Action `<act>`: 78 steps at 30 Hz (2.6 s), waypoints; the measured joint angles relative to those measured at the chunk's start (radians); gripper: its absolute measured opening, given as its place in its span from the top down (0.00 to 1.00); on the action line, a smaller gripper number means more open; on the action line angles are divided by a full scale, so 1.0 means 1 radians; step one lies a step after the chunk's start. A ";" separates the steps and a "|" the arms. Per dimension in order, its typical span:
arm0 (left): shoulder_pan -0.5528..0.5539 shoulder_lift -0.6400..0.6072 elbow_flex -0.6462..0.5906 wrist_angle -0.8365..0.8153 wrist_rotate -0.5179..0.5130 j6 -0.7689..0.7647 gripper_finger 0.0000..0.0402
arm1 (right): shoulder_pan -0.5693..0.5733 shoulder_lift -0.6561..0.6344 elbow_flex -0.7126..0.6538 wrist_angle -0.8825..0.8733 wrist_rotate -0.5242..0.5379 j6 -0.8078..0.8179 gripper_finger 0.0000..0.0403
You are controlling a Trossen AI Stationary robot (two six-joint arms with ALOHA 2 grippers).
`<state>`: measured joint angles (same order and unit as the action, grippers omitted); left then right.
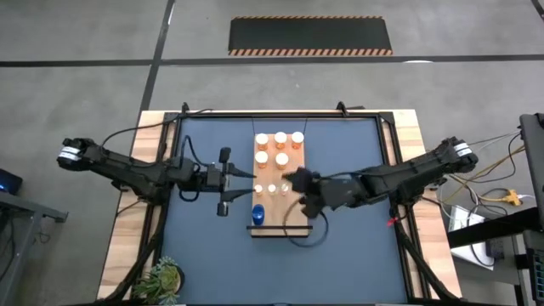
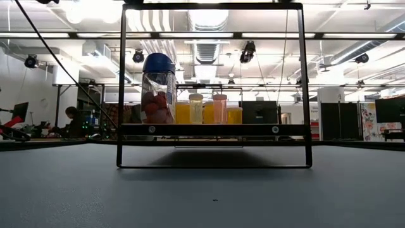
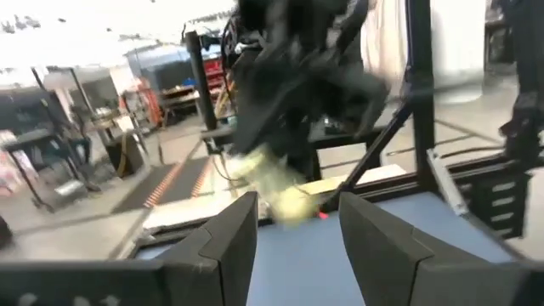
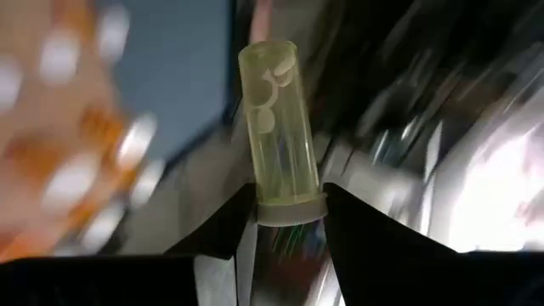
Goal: Pick and place medicine bottles onto shelf by color
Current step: Put the small yellow pill bottle on the shelf
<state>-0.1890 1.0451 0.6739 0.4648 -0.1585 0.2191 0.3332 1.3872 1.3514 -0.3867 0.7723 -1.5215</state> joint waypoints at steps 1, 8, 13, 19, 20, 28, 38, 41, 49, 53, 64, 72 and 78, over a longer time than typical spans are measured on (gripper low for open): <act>0.000 -0.001 -0.001 -0.003 0.001 -0.025 0.62 | 0.000 -0.008 0.000 0.046 -0.092 -0.047 0.73; -0.003 -0.035 -0.026 0.000 0.186 -0.282 0.62 | 0.000 -0.004 0.000 0.146 -0.377 -0.343 0.73; -0.008 -0.007 -0.040 0.036 0.200 -0.336 0.62 | -0.008 0.057 -0.002 0.198 -0.370 -0.471 0.73; -0.008 0.048 -0.039 0.058 0.198 -0.382 0.53 | -0.013 0.102 -0.002 0.281 -0.344 -0.580 0.73; -0.008 0.057 -0.039 0.061 0.198 -0.396 0.50 | -0.016 0.105 -0.002 0.282 -0.343 -0.590 0.73; -0.007 0.127 -0.039 0.058 0.196 -0.397 0.29 | -0.033 0.120 -0.002 0.301 -0.345 -0.626 0.73; -0.004 0.232 -0.035 0.179 0.168 -0.396 0.28 | -0.044 0.121 -0.002 0.311 -0.354 -0.630 0.73; -0.003 0.238 -0.031 0.182 0.168 -0.396 0.29 | -0.044 0.121 -0.002 0.310 -0.354 -0.636 0.73; -0.001 0.236 -0.031 0.186 0.168 -0.387 0.47 | -0.046 0.121 -0.002 0.310 -0.354 -0.639 0.73; -0.001 0.237 -0.031 0.183 0.169 -0.388 0.57 | -0.046 0.121 -0.002 0.289 -0.354 -0.671 0.73; 0.000 0.235 -0.031 0.180 0.164 -0.389 0.76 | -0.046 0.121 -0.006 0.276 -0.359 -0.688 0.68; 0.000 0.235 -0.031 0.181 0.149 -0.383 0.78 | -0.046 0.121 -0.006 0.275 -0.357 -0.670 0.64; 0.000 0.234 -0.031 0.183 0.148 -0.336 0.78 | -0.046 0.122 0.000 0.273 -0.356 -0.654 0.63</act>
<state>-0.1894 1.2790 0.6426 0.6476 -0.0109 -0.1170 0.2874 1.5088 1.3514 -0.1139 0.4160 -2.1751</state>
